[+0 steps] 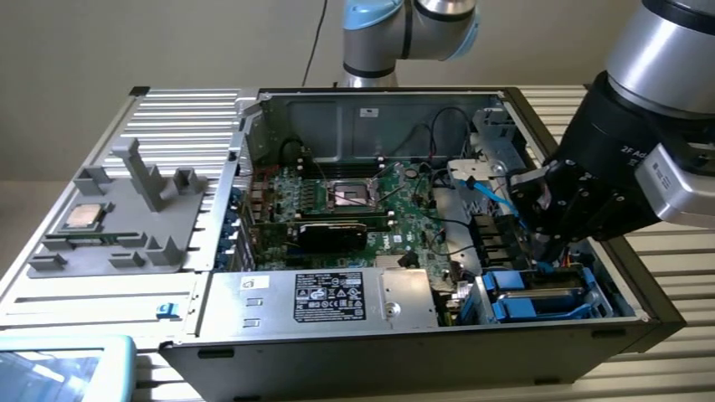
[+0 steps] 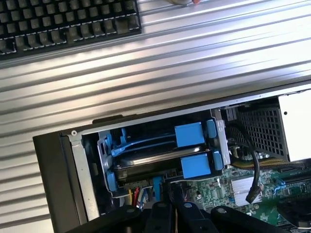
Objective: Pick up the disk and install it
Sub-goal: 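Insert the second disk wire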
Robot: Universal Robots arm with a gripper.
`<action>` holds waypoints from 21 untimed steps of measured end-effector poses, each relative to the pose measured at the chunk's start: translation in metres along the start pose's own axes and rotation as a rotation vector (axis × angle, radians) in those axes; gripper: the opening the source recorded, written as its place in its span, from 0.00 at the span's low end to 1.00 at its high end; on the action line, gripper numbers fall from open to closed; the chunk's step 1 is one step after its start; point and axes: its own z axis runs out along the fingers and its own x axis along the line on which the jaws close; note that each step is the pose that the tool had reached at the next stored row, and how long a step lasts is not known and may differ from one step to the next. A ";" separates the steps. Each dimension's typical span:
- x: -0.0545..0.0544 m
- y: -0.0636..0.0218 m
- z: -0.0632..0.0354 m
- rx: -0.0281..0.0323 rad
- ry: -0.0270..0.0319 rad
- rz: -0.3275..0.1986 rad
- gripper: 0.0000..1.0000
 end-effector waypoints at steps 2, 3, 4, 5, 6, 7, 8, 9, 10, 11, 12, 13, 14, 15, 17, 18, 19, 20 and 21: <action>0.001 0.0026 0.0004 0.0090 -0.0058 -0.002 0.11; 0.001 0.0036 0.0006 0.0125 -0.0086 -0.003 0.11; 0.001 0.0039 0.0007 0.0145 -0.0102 -0.007 0.11; 0.001 0.0040 0.0007 0.0155 -0.0110 -0.013 0.11; 0.001 0.0042 0.0008 0.0170 -0.0117 -0.018 0.11; 0.001 0.0043 0.0008 0.0187 -0.0122 -0.023 0.11; 0.001 0.0044 0.0008 0.0207 -0.0128 -0.027 0.11; 0.002 0.0047 0.0009 0.0227 -0.0133 -0.031 0.11; 0.002 0.0055 0.0009 0.0235 -0.0137 -0.034 0.11; 0.003 0.0070 0.0009 0.0237 -0.0138 -0.035 0.11; 0.004 0.0092 0.0008 0.0239 -0.0139 -0.035 0.11; 0.005 0.0114 0.0008 0.0241 -0.0141 -0.035 0.11; 0.006 0.0133 0.0009 0.0243 -0.0142 -0.035 0.11; 0.006 0.0141 0.0010 0.0245 -0.0142 -0.035 0.11; 0.006 0.0162 0.0011 0.0253 -0.0144 -0.036 0.11; 0.007 0.0167 0.0016 0.0256 -0.0147 -0.042 0.11; 0.007 0.0165 0.0018 0.0254 -0.0149 -0.051 0.11; 0.008 0.0164 0.0020 0.0252 -0.0151 -0.059 0.11; 0.008 0.0163 0.0023 0.0251 -0.0153 -0.069 0.11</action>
